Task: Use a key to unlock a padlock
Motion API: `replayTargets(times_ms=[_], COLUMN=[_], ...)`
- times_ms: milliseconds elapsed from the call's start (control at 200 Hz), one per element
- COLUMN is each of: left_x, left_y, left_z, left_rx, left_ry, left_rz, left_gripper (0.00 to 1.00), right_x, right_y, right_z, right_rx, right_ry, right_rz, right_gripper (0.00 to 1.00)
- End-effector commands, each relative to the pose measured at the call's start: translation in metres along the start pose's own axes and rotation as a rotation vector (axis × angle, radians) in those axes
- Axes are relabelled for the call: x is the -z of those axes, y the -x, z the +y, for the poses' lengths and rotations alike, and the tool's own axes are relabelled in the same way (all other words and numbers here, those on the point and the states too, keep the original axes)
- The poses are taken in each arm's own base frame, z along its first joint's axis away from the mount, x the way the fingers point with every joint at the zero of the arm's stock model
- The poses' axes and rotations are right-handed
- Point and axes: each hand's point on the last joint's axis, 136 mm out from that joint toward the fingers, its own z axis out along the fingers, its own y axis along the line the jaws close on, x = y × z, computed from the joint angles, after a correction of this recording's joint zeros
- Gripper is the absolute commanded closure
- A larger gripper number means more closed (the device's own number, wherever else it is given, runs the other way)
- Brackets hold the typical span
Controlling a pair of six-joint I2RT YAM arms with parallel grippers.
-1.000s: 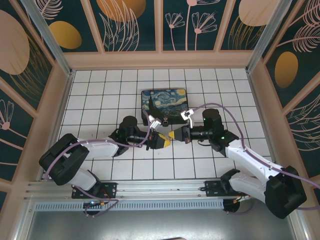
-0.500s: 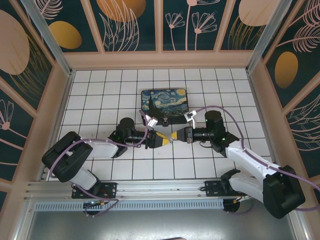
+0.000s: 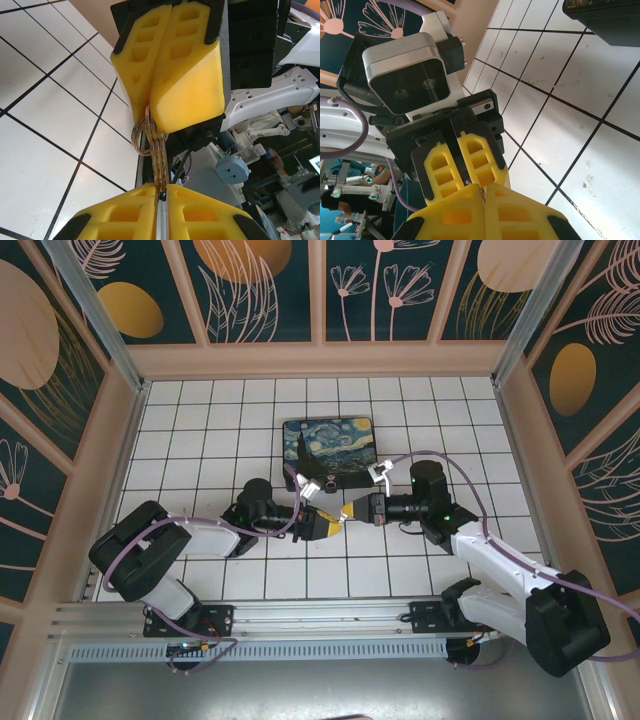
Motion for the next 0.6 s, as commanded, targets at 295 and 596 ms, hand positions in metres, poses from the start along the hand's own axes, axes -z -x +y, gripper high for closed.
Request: replayTargets(times_ms=[295, 596], left_x=[0.0098, 0.0090], left_y=[0.0122, 0.0087], left_z=[-0.0155, -0.0126], left_rx=[-0.044, -0.042], left_ry=[-0.071, -0.064], left_rz=[-0.073, -0.054], left_gripper=[0.80, 0.84], right_x=[-0.0009, -0.0011], right_y=[-0.0026, 0.0010], right_z=[0.0054, 0.0121], right_rx=[0.030, 0.041], right_ry=[0.034, 0.056], right_rz=[0.017, 0.009], right_gripper=[1.00, 1.00])
